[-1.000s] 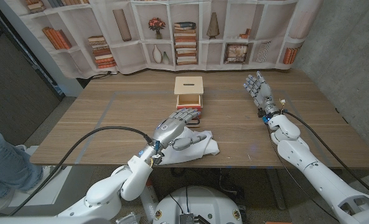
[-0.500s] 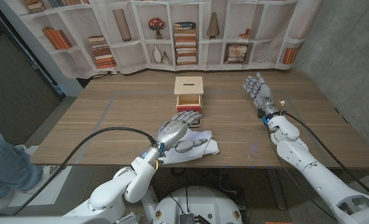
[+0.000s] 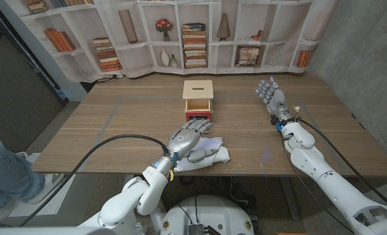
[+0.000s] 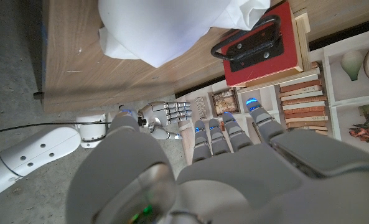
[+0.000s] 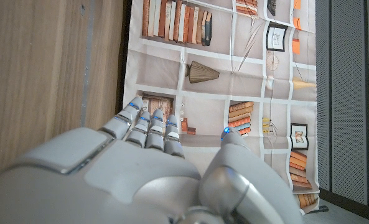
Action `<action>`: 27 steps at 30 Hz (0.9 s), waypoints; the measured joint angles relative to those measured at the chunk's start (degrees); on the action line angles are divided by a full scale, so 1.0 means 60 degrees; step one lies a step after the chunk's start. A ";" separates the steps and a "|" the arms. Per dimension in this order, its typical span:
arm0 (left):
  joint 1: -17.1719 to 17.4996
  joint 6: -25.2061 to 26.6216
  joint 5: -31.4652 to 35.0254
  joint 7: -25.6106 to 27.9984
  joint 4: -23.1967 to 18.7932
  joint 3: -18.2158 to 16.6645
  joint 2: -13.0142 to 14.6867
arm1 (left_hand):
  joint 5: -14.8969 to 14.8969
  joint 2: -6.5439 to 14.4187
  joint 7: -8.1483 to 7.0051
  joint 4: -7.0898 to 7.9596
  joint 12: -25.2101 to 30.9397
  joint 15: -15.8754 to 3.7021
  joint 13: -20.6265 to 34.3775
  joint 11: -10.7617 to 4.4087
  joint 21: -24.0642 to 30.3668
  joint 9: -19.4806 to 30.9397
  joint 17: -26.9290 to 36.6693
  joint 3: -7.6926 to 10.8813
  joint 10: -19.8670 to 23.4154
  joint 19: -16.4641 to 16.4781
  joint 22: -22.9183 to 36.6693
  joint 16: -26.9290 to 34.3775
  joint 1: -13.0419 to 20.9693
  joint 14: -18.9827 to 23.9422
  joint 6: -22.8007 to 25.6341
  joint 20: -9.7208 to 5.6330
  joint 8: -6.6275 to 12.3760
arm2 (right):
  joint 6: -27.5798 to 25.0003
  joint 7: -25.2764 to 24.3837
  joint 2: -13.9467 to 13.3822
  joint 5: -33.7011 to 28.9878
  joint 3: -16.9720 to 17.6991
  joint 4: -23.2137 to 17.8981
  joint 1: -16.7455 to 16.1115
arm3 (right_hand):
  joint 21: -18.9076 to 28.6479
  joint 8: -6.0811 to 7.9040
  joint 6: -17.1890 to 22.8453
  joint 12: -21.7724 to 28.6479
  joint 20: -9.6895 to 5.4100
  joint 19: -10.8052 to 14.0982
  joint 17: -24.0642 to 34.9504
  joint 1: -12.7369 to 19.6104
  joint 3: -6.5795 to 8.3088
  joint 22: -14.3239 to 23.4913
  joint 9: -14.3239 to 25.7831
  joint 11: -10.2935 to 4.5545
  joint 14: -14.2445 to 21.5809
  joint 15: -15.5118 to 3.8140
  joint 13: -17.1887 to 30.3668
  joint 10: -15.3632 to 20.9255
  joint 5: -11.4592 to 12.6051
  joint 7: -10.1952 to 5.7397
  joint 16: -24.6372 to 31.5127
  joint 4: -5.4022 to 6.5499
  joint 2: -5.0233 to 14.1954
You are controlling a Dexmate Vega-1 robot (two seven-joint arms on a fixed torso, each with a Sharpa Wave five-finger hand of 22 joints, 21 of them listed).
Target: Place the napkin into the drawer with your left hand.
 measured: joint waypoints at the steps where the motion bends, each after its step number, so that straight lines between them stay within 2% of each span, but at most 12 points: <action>1: 0.0000 0.0039 0.0038 -0.0034 -0.0013 0.0022 -0.0001 | 0.0000 0.0000 0.0000 0.0000 0.0000 0.0000 0.0000 0.0000 0.0000 0.0000 0.0000 0.0000 0.0000 0.0017 0.0000 0.0000 0.0000 0.0000 0.0000 0.0017 0.0000 | 0.0000 0.0001 -0.0003 0.0002 0.0001 -0.0011 -0.0005 | 0.0000 0.0000 0.0000 0.0000 0.0000 0.0000 0.0000 0.0000 0.0000 0.0001 0.0000 0.0000 0.0000 0.0000 0.0000 0.0000 0.0000 0.0000 0.0000 0.0000 0.0000; 27: -0.0009 0.0477 0.0291 -0.0820 -0.0256 0.0274 0.0107 | 0.0009 -0.0014 0.0000 -0.0038 0.0031 0.0002 -0.0002 -0.0001 0.0001 -0.0001 -0.0001 -0.0039 0.0000 -0.0020 -0.0001 0.0000 0.0088 0.0002 0.0002 0.0159 0.0001 | -0.0028 -0.0061 -0.0052 0.0021 0.0023 -0.0229 -0.0165 | 0.0000 0.0000 -0.0001 0.0000 0.0000 0.0000 0.0000 0.0000 0.0026 0.0000 0.0000 -0.0036 0.0005 0.0005 0.0000 0.0036 0.0000 0.0001 0.0000 -0.0026 0.0000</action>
